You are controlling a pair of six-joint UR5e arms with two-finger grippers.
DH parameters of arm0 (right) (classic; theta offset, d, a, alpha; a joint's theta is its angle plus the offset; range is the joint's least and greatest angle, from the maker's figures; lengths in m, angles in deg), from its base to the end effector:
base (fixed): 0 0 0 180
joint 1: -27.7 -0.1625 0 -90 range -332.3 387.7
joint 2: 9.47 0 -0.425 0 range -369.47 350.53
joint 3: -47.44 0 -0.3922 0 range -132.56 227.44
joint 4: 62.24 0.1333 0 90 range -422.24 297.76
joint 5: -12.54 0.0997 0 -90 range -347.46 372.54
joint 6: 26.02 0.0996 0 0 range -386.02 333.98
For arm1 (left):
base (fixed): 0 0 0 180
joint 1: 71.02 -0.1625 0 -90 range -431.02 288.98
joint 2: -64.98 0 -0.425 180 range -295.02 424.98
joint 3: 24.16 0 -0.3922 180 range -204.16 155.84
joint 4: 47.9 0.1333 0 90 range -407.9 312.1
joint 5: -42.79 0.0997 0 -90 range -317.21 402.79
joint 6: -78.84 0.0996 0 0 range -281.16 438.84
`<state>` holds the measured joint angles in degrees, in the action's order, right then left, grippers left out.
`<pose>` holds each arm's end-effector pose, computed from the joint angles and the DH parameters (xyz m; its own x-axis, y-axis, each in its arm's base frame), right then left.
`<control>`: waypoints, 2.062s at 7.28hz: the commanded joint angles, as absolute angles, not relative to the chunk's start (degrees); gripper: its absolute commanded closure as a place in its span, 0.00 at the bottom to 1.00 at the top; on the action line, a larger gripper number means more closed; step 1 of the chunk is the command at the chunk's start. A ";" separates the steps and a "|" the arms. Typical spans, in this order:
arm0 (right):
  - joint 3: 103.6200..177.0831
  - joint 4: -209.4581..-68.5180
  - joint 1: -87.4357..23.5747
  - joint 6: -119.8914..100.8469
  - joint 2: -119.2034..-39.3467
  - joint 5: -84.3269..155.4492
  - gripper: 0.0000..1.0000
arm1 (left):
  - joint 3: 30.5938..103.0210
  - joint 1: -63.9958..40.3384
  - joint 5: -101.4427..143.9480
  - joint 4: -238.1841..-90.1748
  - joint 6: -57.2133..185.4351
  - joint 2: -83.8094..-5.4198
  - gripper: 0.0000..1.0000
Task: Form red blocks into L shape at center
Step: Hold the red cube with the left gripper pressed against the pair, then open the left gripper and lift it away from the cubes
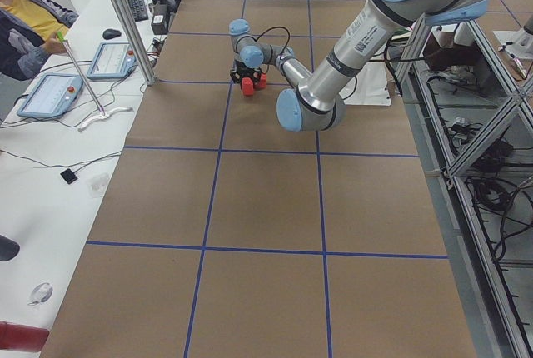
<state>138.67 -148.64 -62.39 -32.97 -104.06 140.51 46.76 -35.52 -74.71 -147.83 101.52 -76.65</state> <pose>0.0727 -0.4574 0.6872 0.7827 -0.1223 0.6102 0.0938 0.9925 0.0786 0.5981 -0.5339 0.2131 0.0095 0.9985 -0.0538 -0.6547 0.0469 0.7544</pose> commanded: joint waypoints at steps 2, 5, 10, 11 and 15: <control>138.67 -148.64 -62.39 -32.97 -104.04 140.51 0.00 | 46.77 -35.52 -74.72 -147.83 101.52 -76.61 0.38; 138.67 -148.64 -62.39 -32.97 -104.04 140.51 0.00 | 46.77 -35.52 -74.72 -147.83 101.43 -76.61 0.23; 138.67 -148.64 -62.39 -32.97 -104.04 140.51 0.00 | 48.86 -34.12 -79.03 -147.83 101.25 -76.61 0.01; 138.67 -148.64 -62.39 -32.97 -104.12 140.51 0.00 | 49.83 -32.46 -79.20 -147.31 101.25 -76.35 0.01; 138.67 -148.64 -62.47 -33.49 -104.65 140.42 0.00 | 53.53 -14.32 -90.15 -147.13 100.90 -61.72 0.00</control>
